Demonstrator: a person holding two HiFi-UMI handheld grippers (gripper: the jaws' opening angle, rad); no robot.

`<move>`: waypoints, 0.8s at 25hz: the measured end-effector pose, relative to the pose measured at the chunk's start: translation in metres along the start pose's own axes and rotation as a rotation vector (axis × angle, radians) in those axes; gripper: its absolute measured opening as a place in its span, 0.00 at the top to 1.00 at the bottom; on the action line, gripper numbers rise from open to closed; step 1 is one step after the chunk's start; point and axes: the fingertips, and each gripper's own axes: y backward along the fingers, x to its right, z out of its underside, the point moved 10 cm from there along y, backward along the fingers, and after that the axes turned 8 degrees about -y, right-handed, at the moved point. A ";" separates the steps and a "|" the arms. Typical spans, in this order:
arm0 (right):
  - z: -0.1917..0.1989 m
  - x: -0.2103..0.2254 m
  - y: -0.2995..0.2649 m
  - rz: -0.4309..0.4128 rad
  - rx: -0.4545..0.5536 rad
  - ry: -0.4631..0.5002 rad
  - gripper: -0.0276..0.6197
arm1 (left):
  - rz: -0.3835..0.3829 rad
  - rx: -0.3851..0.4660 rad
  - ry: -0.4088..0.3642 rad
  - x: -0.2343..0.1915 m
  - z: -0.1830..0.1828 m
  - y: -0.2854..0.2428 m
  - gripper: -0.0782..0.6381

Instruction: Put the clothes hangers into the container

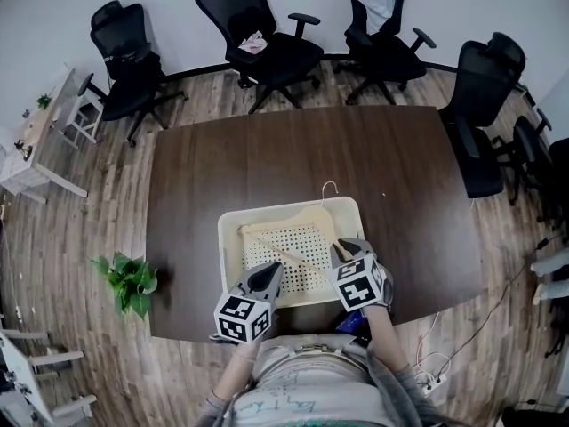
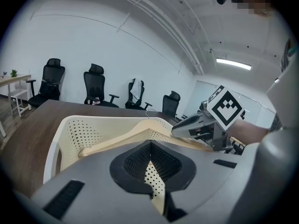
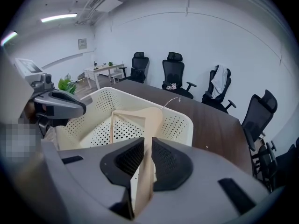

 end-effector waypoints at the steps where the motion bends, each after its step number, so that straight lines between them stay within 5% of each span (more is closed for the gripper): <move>1: 0.000 0.000 0.001 -0.003 0.000 -0.003 0.87 | -0.001 0.001 0.002 0.001 0.000 0.000 0.88; 20: 0.014 0.000 0.009 -0.020 0.020 0.003 0.89 | -0.037 -0.003 0.000 0.014 0.010 0.009 0.88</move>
